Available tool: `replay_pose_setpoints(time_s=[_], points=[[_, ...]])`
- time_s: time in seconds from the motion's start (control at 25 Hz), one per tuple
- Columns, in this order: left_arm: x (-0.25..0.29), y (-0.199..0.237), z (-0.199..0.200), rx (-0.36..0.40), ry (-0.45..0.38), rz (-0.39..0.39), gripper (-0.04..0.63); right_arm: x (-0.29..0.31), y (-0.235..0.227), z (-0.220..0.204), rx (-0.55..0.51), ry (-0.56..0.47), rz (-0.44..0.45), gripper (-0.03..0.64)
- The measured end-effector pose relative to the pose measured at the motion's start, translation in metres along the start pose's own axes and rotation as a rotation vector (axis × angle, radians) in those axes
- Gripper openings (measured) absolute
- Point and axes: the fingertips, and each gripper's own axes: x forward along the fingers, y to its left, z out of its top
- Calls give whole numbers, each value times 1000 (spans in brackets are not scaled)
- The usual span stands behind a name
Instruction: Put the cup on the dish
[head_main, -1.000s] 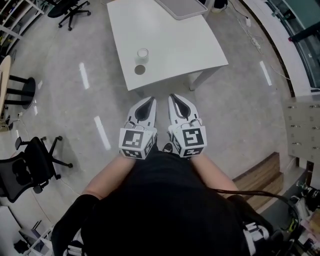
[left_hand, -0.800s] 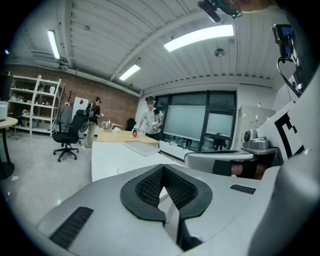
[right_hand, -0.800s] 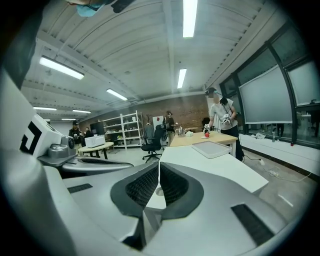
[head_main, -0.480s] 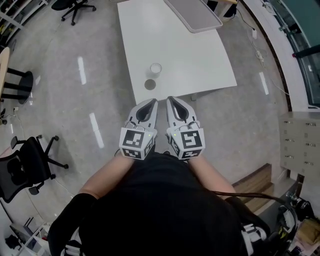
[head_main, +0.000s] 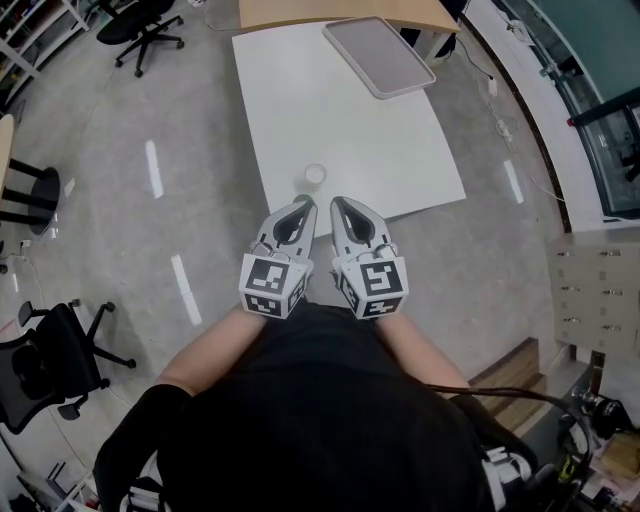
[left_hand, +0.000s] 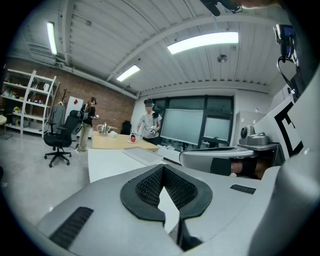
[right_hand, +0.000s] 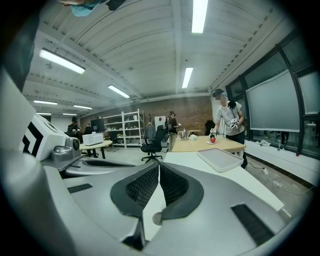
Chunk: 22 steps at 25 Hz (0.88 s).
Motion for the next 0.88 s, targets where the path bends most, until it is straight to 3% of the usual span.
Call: replay_pose_setpoints(time_s=[0.52,0.88], points=[[13,8,26,54,-33,-76,8,6,-17,27,-8,-46,-87,14],[28,21,30,64,-13,-53,8,12,-36,29,-9,-44,-110,14]])
